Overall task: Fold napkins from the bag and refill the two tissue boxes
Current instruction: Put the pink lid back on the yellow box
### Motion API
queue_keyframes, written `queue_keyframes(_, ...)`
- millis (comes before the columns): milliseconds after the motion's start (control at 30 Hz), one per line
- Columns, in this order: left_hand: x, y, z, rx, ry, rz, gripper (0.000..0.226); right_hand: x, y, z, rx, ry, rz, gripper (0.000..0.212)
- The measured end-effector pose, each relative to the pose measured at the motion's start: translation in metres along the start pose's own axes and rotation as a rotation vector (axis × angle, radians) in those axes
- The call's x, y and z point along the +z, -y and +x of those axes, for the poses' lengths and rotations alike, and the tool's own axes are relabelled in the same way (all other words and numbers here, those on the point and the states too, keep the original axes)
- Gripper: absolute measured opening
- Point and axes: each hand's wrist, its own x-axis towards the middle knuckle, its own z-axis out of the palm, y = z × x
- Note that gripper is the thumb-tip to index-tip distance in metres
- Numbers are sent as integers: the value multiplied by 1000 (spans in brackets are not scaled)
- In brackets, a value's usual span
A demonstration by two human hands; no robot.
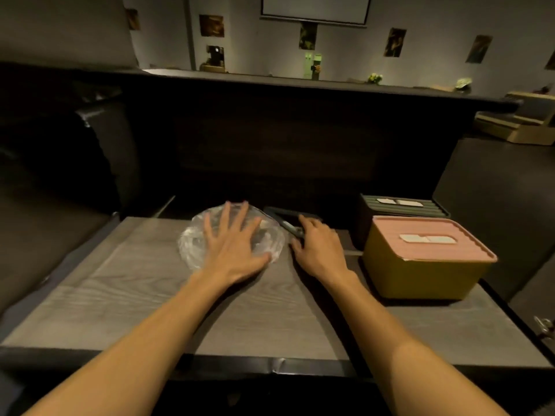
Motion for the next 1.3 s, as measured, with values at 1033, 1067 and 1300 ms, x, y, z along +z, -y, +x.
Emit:
queue_keyframes(1033,-27,30,-10,-713,235,-2205,31,18,19,-5,82,78,853,16)
queue_keyframes(1067,-26,28,-13,-677,224,-2152,29,18,20,-6,116,56,895,18)
queue_keyframes(1300,-42,8,-53,-444,218,-1731,23,25,73,-26,372,232,1375,43)
